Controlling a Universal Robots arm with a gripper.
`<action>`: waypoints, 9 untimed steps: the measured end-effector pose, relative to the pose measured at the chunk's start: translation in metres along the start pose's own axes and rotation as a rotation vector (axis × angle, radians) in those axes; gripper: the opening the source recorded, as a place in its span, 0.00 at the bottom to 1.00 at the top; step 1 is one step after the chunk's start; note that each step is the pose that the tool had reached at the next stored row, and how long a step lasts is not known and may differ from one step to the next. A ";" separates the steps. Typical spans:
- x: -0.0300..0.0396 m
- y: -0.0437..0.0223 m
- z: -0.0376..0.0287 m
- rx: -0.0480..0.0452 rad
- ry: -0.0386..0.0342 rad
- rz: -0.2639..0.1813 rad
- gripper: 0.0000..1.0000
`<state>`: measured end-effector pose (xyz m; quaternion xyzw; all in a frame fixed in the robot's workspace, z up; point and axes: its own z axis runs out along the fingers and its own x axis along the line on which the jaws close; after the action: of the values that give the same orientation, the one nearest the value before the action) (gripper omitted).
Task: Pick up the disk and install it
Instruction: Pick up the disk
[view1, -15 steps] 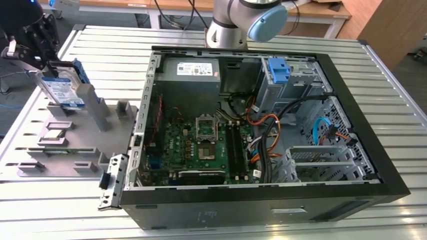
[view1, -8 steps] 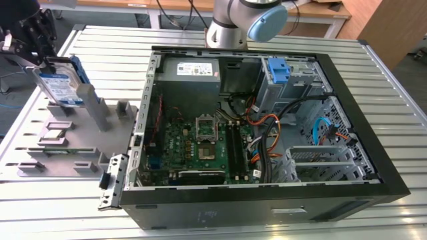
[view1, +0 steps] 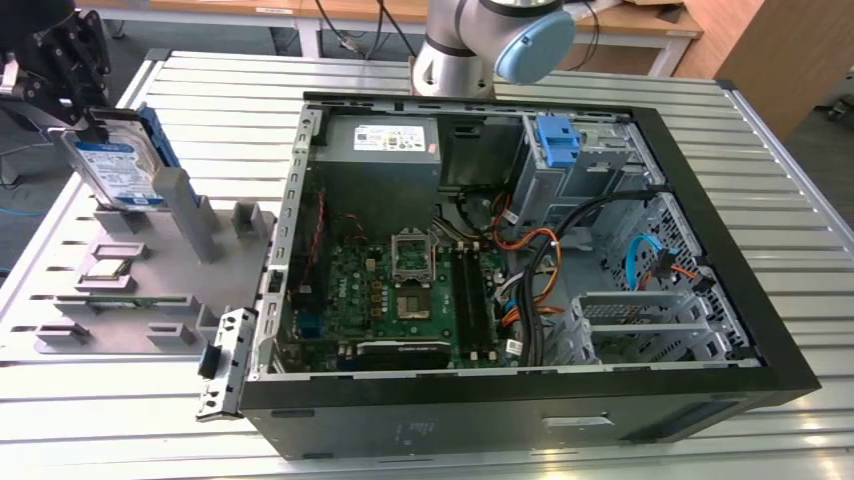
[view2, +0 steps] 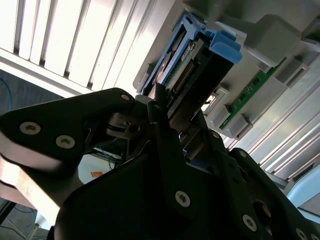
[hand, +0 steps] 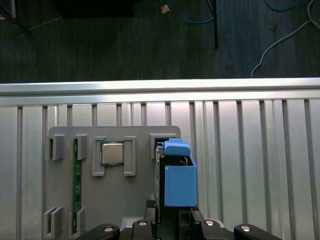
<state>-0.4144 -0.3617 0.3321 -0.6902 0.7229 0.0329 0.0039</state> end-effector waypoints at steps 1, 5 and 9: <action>0.0000 0.0000 -0.0001 -0.0001 0.0000 0.000 0.35; 0.0000 0.0000 -0.0001 -0.0002 0.0001 0.000 0.35; 0.0000 0.0000 -0.0004 -0.0001 0.0001 0.000 0.35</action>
<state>-0.4144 -0.3617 0.3325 -0.6902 0.7229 0.0329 0.0038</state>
